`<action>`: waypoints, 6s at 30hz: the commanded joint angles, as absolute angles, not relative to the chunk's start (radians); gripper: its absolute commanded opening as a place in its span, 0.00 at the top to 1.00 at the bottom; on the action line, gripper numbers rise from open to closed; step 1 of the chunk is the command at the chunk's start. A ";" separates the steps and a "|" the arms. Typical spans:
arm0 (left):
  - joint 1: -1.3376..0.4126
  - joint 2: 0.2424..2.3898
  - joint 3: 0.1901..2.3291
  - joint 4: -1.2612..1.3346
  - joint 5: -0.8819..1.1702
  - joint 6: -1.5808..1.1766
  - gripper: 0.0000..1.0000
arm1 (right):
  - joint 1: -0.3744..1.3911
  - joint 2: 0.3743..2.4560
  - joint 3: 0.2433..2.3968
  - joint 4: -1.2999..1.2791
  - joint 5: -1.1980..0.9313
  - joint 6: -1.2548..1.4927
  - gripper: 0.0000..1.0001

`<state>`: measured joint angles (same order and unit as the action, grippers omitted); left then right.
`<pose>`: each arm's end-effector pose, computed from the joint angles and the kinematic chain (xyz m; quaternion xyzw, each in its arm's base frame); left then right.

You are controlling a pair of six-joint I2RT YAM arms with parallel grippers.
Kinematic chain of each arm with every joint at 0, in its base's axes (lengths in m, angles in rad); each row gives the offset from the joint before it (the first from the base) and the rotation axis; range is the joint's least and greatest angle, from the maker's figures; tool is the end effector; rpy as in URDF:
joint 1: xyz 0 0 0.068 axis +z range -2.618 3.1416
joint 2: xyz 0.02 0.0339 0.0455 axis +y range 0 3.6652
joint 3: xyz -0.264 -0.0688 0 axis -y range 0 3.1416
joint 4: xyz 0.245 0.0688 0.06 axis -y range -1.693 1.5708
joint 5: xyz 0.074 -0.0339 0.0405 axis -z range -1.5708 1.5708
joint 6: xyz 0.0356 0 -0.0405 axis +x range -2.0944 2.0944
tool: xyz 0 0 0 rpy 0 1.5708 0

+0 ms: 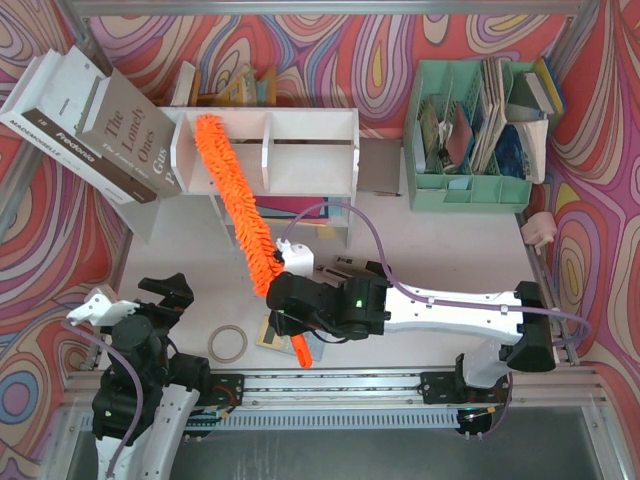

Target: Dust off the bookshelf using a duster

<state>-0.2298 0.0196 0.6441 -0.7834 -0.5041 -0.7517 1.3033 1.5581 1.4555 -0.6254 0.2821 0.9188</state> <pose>0.0269 0.0114 0.2940 -0.3464 0.6703 -0.1287 0.6436 0.1013 0.3323 0.3401 -0.1162 0.8978 0.3060 0.2947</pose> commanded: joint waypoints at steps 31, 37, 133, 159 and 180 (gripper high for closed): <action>-0.224 0.005 0.629 -0.768 -0.500 -0.749 0.02 | 1.306 1.615 1.502 -0.579 0.259 0.767 1.00; -0.224 0.006 0.629 -0.769 -0.501 -0.749 0.01 | 1.306 1.619 1.466 -0.650 0.288 0.785 1.00; -0.206 0.048 0.626 -0.746 -0.471 -0.739 0.02 | 1.313 1.069 1.076 -0.670 0.407 0.953 1.00; -0.204 0.038 0.624 -0.751 -0.470 -0.742 0.01 | 1.313 1.076 1.050 -0.694 0.498 1.135 1.00; -0.204 0.031 0.623 -0.749 -0.469 -0.741 0.01 | 1.322 1.108 1.066 -0.792 0.466 1.211 1.00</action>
<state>-0.2123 0.0395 0.6392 -0.7670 -0.4782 -0.7513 1.3182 1.1835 1.0611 -0.6746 0.3645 1.0767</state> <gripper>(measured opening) 0.985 0.339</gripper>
